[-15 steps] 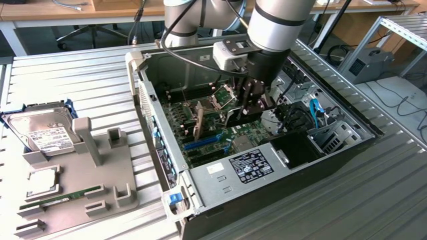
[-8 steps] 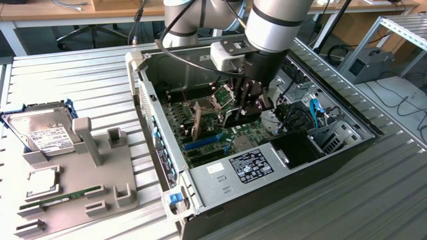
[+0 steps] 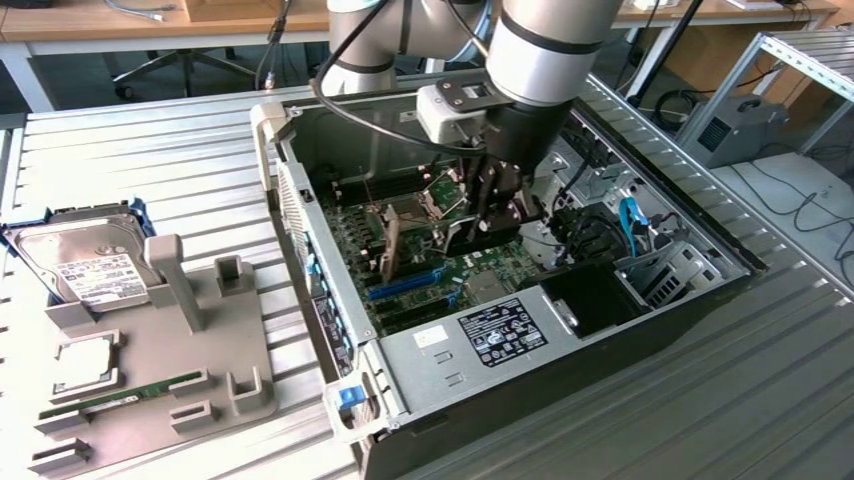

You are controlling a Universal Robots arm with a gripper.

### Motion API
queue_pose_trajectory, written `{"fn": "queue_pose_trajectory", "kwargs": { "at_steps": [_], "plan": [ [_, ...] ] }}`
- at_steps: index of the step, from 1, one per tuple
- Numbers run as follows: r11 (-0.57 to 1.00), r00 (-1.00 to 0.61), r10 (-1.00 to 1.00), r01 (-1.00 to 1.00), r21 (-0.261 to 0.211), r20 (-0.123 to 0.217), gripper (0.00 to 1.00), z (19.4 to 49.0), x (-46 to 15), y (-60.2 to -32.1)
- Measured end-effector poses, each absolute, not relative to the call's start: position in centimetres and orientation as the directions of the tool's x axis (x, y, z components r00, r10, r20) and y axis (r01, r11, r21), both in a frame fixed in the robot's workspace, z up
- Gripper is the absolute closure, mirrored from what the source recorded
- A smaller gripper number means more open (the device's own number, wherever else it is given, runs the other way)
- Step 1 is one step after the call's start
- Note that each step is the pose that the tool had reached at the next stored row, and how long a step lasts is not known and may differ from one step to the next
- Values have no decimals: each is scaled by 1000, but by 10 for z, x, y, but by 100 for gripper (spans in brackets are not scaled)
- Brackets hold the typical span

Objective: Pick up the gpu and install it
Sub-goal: 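Insert the gpu into the slot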

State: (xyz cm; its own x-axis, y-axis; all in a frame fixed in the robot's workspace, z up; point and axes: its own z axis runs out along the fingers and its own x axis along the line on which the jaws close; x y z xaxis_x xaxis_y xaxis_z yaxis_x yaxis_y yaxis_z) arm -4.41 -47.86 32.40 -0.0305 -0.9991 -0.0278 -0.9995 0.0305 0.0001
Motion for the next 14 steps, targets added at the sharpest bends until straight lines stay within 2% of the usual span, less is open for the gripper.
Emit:
{"fn": "queue_pose_trajectory", "kwargs": {
  "at_steps": [14],
  "plan": [
    [30,-30,-999,-1000,0,-28,74,323,-49,-479]
  ]
}}
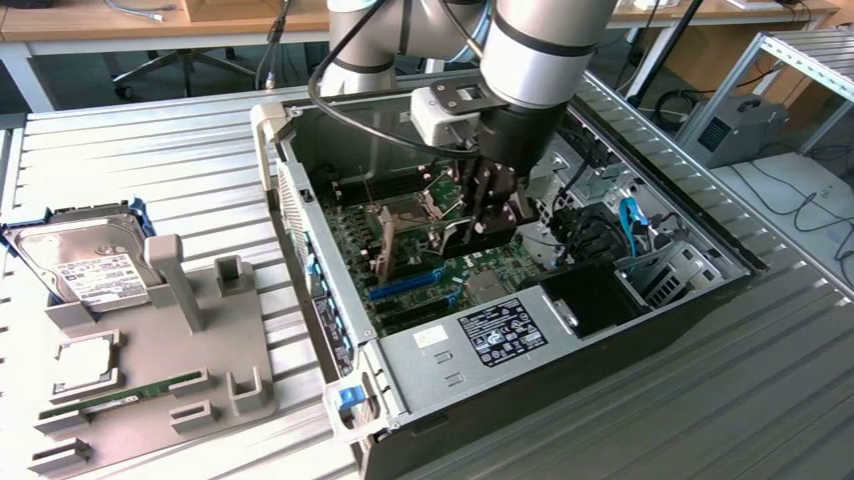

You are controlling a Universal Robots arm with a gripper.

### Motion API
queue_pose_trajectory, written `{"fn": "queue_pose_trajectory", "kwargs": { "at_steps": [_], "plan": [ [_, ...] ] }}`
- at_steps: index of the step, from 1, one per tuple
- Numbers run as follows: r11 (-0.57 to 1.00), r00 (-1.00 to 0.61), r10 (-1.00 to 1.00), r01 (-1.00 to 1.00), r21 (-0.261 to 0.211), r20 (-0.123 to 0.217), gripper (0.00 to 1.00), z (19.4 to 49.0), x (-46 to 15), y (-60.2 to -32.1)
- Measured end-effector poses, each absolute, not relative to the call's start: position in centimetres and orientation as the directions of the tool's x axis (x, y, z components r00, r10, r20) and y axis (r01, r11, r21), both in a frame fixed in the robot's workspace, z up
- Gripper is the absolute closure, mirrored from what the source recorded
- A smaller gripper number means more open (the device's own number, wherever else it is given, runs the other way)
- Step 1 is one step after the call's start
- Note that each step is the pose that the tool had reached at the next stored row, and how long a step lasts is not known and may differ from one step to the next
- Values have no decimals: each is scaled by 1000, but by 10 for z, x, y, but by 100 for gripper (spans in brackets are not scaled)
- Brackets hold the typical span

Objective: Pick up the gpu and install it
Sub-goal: 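Insert the gpu into the slot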

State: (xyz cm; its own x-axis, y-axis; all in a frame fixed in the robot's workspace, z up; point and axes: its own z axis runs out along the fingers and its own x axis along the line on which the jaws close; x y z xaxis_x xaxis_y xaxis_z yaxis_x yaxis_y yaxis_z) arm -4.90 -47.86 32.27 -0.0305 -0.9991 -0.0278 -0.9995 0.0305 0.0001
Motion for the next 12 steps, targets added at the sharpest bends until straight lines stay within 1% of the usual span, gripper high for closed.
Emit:
{"fn": "queue_pose_trajectory", "kwargs": {
  "at_steps": [12],
  "plan": [
    [30,-30,-999,-1000,0,-28,74,322,-51,-479]
  ]
}}
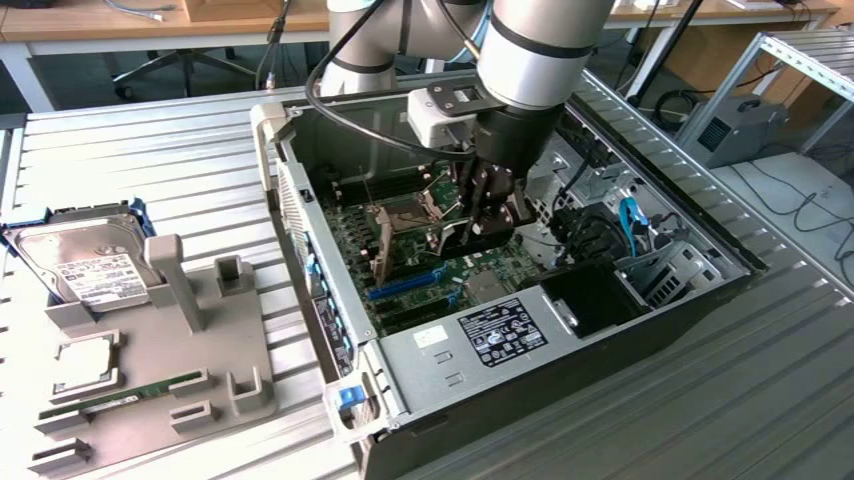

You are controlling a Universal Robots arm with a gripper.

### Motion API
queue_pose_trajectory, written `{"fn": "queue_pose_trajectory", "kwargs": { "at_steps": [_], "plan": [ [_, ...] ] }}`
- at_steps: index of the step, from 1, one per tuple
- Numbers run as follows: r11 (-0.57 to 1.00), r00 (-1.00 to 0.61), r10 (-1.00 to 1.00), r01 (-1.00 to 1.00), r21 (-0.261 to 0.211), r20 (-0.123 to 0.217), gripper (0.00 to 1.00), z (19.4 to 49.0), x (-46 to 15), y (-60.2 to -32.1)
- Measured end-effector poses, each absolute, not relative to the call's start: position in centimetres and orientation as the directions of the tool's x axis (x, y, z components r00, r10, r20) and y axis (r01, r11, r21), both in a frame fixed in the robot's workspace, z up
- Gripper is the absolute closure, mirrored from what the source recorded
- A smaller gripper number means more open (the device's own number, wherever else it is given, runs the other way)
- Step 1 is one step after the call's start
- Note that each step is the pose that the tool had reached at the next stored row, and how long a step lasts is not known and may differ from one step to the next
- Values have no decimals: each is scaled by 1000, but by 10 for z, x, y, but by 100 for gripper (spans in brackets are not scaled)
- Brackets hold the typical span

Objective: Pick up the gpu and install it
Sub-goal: 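Insert the gpu into the slot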

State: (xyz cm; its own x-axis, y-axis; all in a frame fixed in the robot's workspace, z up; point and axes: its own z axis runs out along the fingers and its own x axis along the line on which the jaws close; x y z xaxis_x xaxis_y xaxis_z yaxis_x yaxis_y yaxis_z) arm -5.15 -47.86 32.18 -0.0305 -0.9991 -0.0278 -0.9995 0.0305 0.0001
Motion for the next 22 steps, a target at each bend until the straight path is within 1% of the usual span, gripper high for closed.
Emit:
{"fn": "queue_pose_trajectory", "kwargs": {
  "at_steps": [22],
  "plan": [
    [31,-31,-999,-1000,0,-28,74,319,-57,-479]
  ]
}}
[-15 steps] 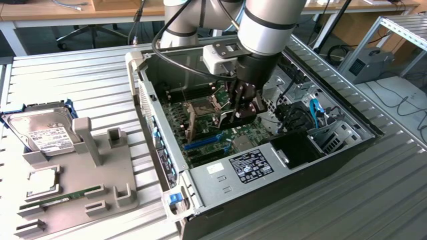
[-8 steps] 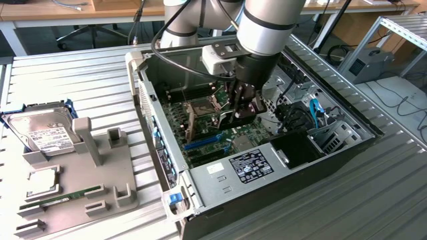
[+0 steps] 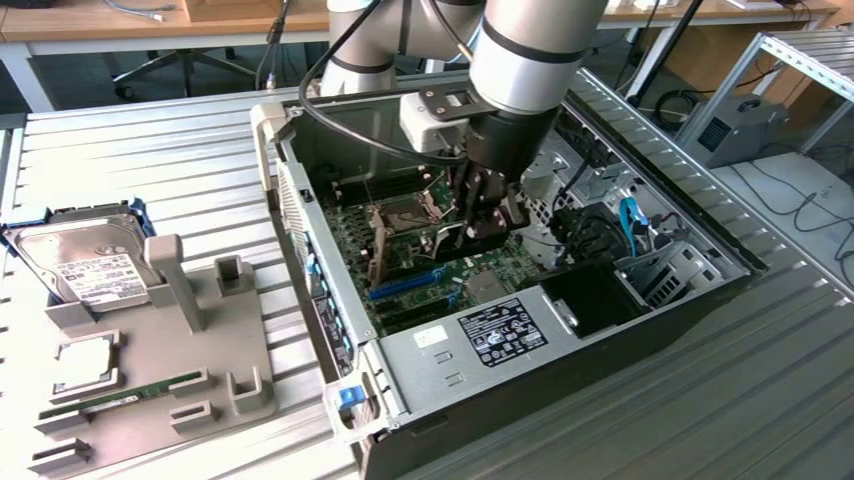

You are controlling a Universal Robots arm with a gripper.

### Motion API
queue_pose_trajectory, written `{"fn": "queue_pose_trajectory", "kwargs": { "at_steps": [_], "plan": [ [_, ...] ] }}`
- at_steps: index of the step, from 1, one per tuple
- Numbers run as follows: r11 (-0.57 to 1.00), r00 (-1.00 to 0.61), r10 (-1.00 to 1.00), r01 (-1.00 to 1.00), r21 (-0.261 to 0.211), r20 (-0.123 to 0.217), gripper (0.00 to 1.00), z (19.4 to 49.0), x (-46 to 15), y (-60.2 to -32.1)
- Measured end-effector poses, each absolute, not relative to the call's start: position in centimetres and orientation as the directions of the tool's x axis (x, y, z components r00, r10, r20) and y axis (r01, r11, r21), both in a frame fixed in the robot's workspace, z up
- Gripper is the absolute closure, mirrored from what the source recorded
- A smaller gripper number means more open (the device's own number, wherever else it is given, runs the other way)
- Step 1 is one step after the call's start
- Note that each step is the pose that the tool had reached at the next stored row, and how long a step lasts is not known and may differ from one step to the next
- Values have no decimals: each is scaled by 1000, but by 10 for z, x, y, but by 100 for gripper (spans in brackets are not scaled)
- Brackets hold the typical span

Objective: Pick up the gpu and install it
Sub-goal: 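Insert the gpu into the slot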

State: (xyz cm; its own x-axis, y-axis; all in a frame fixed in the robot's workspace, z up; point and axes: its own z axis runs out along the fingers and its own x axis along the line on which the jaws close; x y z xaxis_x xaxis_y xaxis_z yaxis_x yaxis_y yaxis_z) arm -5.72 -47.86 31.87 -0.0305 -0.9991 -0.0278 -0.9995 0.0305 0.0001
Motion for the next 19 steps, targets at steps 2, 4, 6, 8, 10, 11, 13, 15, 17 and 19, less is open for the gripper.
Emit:
{"fn": "queue_pose_trajectory", "kwargs": {
  "at_steps": [2,4,6,8,10,11,13,15,17,19],
  "plan": [
    [31,-30,-999,-1000,0,-28,74,318,-58,-479],
    [31,-31,-999,-1000,0,-28,74,318,-58,-479],
    [30,-30,-999,-1000,0,-28,74,318,-58,-479],
    [31,-31,-999,-1000,0,-28,74,318,-58,-479],
    [30,-30,-999,-1000,0,-28,74,317,-61,-479],
    [30,-30,-999,-1000,0,-28,74,317,-63,-478],
    [31,-31,-999,-1000,0,-28,74,316,-68,-478],
    [30,-30,-999,-1000,0,-28,74,315,-70,-478],
    [31,-31,-999,-1000,0,-28,74,315,-73,-478],
    [30,-30,-999,-1000,0,-28,74,313,-75,-478]
  ]
}}
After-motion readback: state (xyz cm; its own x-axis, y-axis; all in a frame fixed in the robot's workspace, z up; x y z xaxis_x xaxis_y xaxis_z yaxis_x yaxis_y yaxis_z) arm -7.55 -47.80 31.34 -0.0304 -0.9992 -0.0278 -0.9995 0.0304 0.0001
